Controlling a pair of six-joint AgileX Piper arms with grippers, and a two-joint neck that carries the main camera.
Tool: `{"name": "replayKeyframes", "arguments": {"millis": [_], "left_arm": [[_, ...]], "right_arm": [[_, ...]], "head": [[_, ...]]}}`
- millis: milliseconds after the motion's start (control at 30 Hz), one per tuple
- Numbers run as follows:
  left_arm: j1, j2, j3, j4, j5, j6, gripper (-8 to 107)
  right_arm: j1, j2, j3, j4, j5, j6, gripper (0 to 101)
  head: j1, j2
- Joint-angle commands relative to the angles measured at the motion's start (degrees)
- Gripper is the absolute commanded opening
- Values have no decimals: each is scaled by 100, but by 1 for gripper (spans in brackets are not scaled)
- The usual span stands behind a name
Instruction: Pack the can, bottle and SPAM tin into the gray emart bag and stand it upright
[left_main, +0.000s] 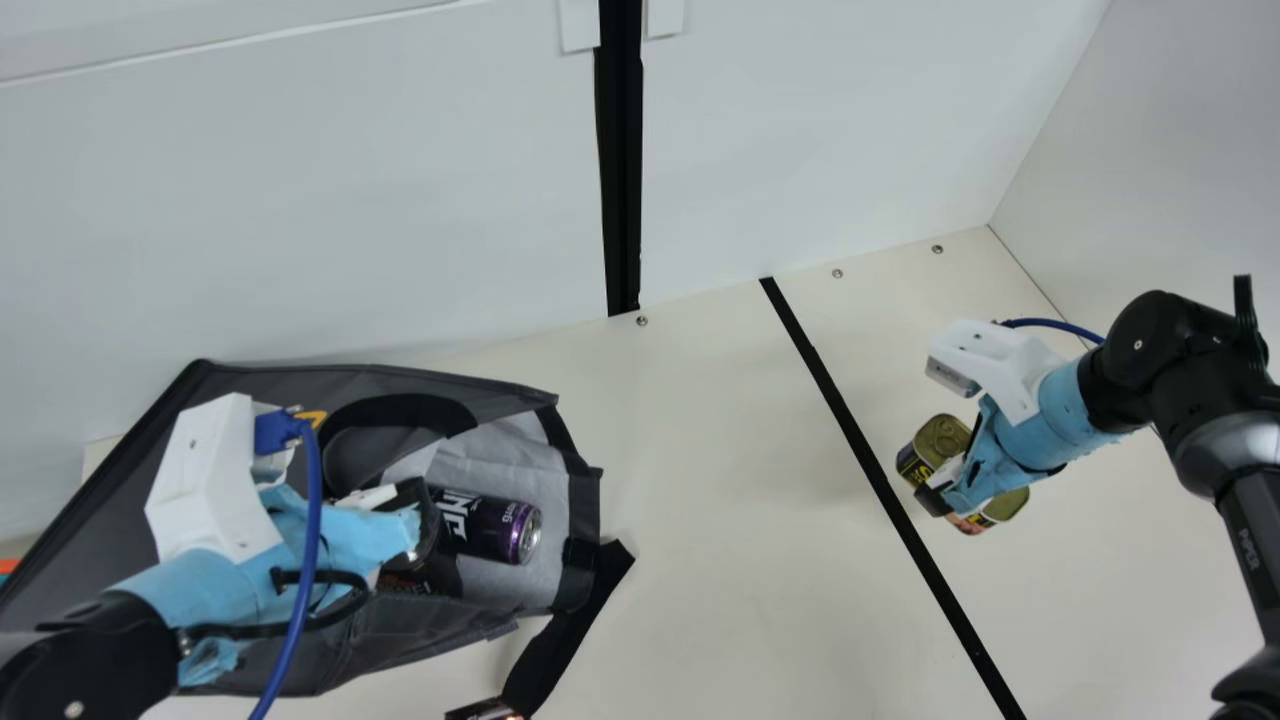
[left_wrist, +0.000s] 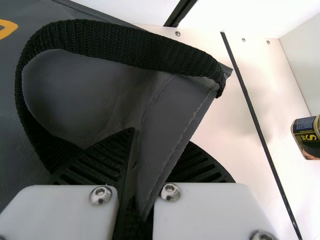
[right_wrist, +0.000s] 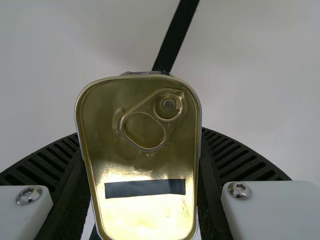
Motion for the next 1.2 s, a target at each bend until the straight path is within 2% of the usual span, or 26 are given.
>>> {"name": "replayKeyframes", "arguments": {"millis": [0,433,1167], "left_arm": [[0,0,0,0,0,0,-8],[0,0,0,0,0,0,-8],[0,0,0,0,0,0,-8]], "right_arm": [[56,-14,-22,5,24,-58,0],[585,-126,-40,42,126,-275,0],[1629,-328,-9,35,176,-183,0]], "head": [[-130,-14],[-130,-14],[-130,-14]]}}
